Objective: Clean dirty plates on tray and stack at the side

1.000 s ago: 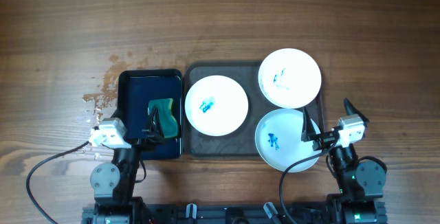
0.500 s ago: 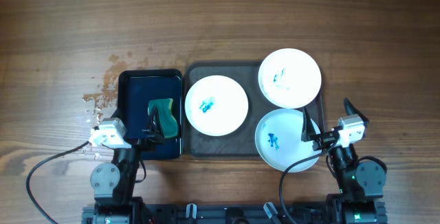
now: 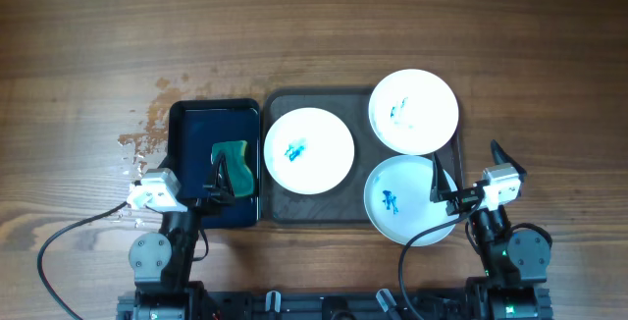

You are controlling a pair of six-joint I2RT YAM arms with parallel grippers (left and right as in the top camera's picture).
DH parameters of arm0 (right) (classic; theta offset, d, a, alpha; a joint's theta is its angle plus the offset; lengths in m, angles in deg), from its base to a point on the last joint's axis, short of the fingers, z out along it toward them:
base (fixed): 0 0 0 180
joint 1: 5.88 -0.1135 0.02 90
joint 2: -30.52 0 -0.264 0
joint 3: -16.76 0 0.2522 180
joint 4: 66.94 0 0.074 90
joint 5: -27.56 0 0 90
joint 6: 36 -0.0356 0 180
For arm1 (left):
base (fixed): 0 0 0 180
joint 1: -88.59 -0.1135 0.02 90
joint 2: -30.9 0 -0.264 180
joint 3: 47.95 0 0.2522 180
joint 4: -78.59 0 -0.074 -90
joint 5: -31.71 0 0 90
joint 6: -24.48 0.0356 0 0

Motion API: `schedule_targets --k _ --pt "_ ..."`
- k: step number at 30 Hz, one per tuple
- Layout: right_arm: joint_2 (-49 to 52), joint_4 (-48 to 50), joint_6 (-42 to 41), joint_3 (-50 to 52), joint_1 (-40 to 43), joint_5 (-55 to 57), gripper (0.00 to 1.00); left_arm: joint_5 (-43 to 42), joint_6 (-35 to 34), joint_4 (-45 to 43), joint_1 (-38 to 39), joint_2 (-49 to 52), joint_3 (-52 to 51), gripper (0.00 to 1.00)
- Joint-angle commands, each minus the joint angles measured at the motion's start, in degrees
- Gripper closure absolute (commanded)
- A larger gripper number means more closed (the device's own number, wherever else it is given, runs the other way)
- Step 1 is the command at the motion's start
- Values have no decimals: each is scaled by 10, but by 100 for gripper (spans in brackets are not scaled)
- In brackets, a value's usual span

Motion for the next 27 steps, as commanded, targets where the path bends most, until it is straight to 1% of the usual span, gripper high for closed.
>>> schedule_targets --k 1,7,10,11,16,18,21,24,27 --pt "-2 2 4 1 3 8 0 1 -1 4 -4 0 -1 0" --pt "-2 2 4 1 3 8 0 2 -1 2 -4 0 -1 0" --pt "-2 2 4 1 3 8 0 -22 -3 -1 -4 0 -1 0" --pt "-2 2 4 1 3 8 0 -46 -3 0 -4 1 -1 0" --pt "-2 2 4 1 3 8 0 -61 -16 10 -4 49 19 0" --pt "-2 2 4 1 3 8 0 -61 -17 16 -4 104 53 0" --pt "-2 2 4 1 3 8 0 -66 -17 37 -4 225 138 0" --pt "-2 2 4 1 3 8 0 -83 -16 108 -4 359 252 0" --pt "-2 2 4 1 3 8 0 -104 -16 224 -4 512 390 0"
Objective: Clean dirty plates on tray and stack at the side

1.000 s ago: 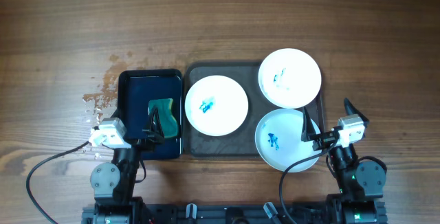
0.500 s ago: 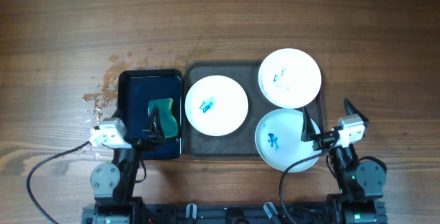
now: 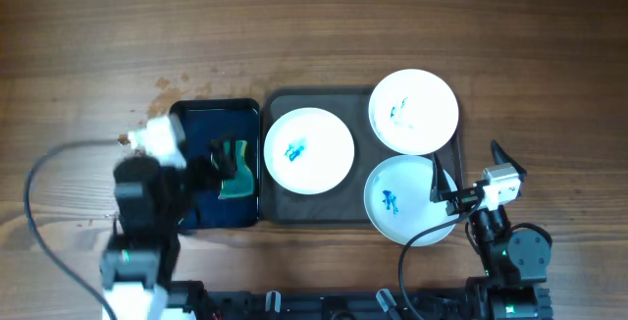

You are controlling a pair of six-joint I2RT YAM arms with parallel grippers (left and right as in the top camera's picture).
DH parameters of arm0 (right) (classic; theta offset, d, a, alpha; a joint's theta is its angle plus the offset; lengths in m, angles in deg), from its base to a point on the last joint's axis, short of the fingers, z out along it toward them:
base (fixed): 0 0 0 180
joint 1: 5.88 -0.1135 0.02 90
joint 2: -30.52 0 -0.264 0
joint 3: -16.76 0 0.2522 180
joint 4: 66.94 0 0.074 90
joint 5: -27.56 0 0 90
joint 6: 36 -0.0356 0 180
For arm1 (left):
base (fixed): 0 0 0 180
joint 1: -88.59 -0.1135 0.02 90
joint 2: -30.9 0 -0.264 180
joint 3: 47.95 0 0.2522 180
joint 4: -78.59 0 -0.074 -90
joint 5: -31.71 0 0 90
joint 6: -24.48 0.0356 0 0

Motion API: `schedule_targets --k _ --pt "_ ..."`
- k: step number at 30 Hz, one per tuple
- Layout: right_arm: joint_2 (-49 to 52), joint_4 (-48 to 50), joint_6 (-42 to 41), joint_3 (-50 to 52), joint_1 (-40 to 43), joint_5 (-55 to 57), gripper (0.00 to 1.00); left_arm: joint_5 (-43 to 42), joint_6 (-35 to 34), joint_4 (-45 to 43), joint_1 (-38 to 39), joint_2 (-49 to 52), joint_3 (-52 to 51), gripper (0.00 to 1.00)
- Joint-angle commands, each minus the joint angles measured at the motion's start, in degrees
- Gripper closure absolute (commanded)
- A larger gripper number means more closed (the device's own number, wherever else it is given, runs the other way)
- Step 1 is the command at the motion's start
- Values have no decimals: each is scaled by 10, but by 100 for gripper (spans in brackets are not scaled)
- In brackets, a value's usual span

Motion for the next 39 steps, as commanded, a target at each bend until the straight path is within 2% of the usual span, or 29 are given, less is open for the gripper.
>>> schedule_targets --k 1,6,12,34,36,39 --pt "-3 2 4 1 3 8 0 -29 -1 100 -3 151 141 0" --pt "-3 2 4 1 3 8 0 -15 -1 265 3 325 272 0" --pt "-3 2 4 1 3 8 0 -5 -1 293 3 421 281 0" --pt "-3 12 4 1 3 25 0 -24 -1 291 4 424 281 0" --pt "-3 20 -20 0 3 5 0 -24 -1 292 4 424 281 0" --pt "-2 17 -80 -6 3 -82 0 -24 -1 291 4 424 281 0"
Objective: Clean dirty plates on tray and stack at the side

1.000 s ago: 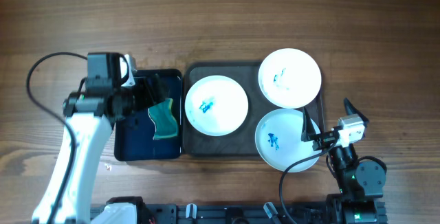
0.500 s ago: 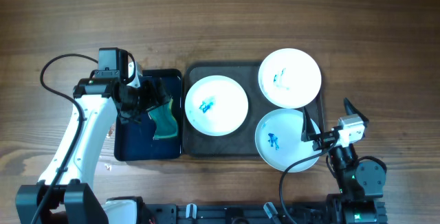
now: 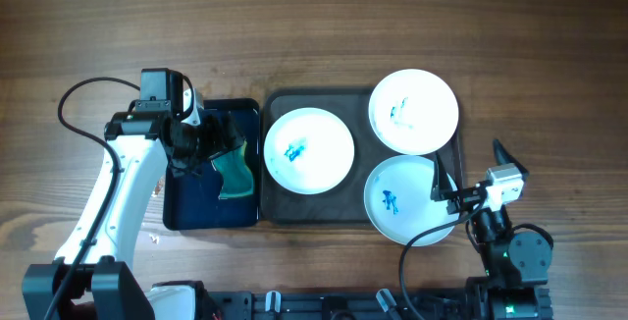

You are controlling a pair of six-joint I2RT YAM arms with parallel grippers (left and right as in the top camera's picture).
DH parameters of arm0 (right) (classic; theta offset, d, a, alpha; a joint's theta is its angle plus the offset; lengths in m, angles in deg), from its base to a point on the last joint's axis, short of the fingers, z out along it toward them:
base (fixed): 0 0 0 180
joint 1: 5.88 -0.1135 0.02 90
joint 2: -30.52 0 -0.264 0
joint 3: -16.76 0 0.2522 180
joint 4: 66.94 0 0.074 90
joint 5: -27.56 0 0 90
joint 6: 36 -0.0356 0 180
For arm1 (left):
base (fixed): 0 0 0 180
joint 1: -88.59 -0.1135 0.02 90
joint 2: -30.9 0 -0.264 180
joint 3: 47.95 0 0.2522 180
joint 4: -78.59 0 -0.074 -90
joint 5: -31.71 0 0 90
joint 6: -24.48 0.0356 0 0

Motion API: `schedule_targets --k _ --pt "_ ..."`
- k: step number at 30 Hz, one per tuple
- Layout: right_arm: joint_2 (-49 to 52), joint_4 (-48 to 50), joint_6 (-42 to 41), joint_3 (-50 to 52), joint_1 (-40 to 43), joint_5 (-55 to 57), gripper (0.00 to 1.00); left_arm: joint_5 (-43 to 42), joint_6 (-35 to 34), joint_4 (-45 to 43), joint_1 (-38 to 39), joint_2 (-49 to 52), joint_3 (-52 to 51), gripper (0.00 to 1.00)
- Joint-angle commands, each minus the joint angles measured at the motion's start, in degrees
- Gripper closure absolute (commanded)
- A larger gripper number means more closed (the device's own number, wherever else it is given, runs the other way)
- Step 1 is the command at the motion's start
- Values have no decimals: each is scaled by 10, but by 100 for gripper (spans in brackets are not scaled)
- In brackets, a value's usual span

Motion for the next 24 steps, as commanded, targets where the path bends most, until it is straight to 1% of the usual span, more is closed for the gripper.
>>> schedule_targets --k 1,4,6,8,10,12,15,18,19,20,22,23,24 --pt "0 -4 -71 -13 2 -90 0 -11 -1 -2 3 1 10 0" --pt "32 -17 -78 -55 2 -106 0 -11 -1 -7 3 1 10 0" --pt "89 -38 -78 -110 2 -106 0 -11 -1 -11 3 1 10 0" --pt "181 -66 -78 -184 2 -122 0 -11 -1 -15 3 1 10 0" --pt "277 -100 -78 -261 2 -162 0 -11 -1 -15 3 1 10 0" --pt "399 -156 -78 -356 2 -219 0 -11 -1 -15 3 1 10 0" --pt "577 -287 -109 -497 2 -268 0 -11 -1 -16 3 1 10 0" --pt "712 -405 -93 -595 -4 -277 0 -10 -1 -15 3 1 10 0" --pt "758 -442 -69 -620 -11 -277 0 -11 -1 -16 3 1 10 0" --pt "784 -456 -53 -629 -17 -277 0 -11 -1 -20 3 1 10 6" --pt "839 -469 -45 -632 -36 -257 0 -11 -1 -26 3 1 10 11" --pt "861 -468 -43 -632 -58 -232 0 -11 -1 -25 3 1 10 9" --pt "864 -468 -41 -632 -64 -232 0 -11 -1 -24 3 1 10 0"
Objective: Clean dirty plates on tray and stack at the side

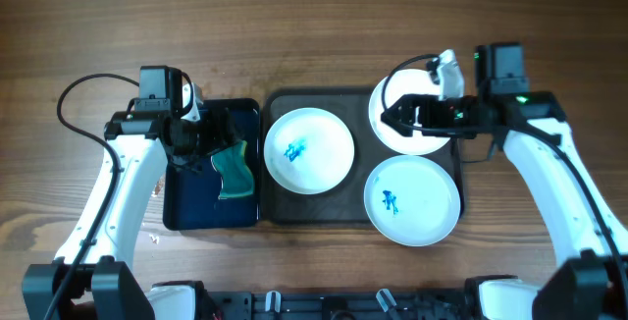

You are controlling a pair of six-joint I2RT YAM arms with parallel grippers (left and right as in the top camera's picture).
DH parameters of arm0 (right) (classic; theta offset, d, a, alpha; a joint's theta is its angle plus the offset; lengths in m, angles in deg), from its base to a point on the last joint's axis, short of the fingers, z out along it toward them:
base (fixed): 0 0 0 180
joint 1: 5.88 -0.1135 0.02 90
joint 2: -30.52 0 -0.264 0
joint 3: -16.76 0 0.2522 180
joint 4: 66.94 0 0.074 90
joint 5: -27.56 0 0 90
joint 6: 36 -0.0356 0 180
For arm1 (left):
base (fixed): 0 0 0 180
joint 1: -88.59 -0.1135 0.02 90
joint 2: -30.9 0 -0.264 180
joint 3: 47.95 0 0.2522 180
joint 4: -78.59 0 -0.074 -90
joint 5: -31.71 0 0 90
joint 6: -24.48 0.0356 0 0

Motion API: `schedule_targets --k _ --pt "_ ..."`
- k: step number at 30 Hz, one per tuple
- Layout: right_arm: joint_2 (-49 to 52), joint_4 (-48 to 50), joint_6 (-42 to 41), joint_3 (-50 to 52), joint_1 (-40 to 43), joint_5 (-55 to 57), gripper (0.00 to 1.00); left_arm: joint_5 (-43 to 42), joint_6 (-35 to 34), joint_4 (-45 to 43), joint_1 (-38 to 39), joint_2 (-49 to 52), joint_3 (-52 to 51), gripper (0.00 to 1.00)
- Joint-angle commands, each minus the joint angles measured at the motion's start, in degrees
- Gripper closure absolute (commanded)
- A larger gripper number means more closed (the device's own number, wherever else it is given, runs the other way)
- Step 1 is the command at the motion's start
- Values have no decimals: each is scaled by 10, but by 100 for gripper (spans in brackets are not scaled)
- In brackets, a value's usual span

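Three white plates with blue smears lie on the dark tray (280, 207): one at centre-left (309, 150), one at the back right (420, 86), one at the front right (412, 200). A green sponge (234, 171) lies in the blue tray (191, 202). My left gripper (218, 143) hangs over the sponge's upper end; the overhead view does not show how its jaws stand. My right gripper (389, 116) reaches across the back-right plate toward its left rim, fingers apart, covering that plate's smear.
Crumbs and a stain mark the wooden table (147, 124) left of the blue tray. The left arm's cable (74, 94) loops out over the table. The right arm (549, 163) spans the table right of the dark tray.
My right arm left its resting place at the front right and now stretches over the back-right plate. The left arm, sponge and plates stand as before.
Both arms rested at the front edge, the left fingers showing over the sponge. The left arm then rose and swung to the blue tray's left side, coming over the sponge. It has held there, and the right arm has now reached the back-right plate.
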Motion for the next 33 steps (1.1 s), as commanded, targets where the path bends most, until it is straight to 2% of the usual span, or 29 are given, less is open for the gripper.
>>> schedule_targets --k 1,2,4,6,9,10,12,13,14,17,19,20,21,22,24,27,29,32,33 --pt "23 1 20 -14 -29 17 0 -9 0 2 3 1 8 4" --pt "23 0 17 -13 -29 22 0 -9 0 5 3 1 8 10" --pt "24 1 10 -13 -29 45 0 -9 1 4 3 1 8 15" --pt "24 1 10 -13 -29 66 0 -9 19 -2 3 1 8 26" --pt "24 1 10 -13 -29 79 0 10 50 4 3 2 8 16" --pt "24 1 10 -13 -29 79 0 18 52 14 3 3 8 18" --pt "24 1 10 -13 -29 79 0 22 70 28 3 8 3 49" --pt "24 1 10 -13 -29 79 0 22 80 31 3 11 -2 54" --pt "24 1 10 -13 -29 78 0 28 81 36 3 13 -6 47" --pt "24 3 10 -13 -29 78 0 86 93 55 3 18 -8 50" --pt "24 3 17 -13 -29 79 0 117 93 54 3 19 -8 44" --pt "25 2 16 -13 -29 78 0 118 93 54 3 24 -8 50" --pt "25 2 16 -13 -29 78 0 119 93 55 3 31 -8 82" --pt "25 2 16 -13 -29 79 0 119 91 56 3 38 -8 90" --pt "25 2 16 -13 -29 79 0 120 91 45 16 67 -8 86" --pt "25 0 16 -13 -29 78 0 148 93 34 77 90 -8 82" --pt "25 -1 16 -13 -29 78 0 189 90 41 127 90 -3 85" --pt "25 -1 16 -13 -29 78 0 191 64 90 174 90 14 96" --pt "25 -1 16 -13 -29 78 0 191 56 108 186 89 17 96"
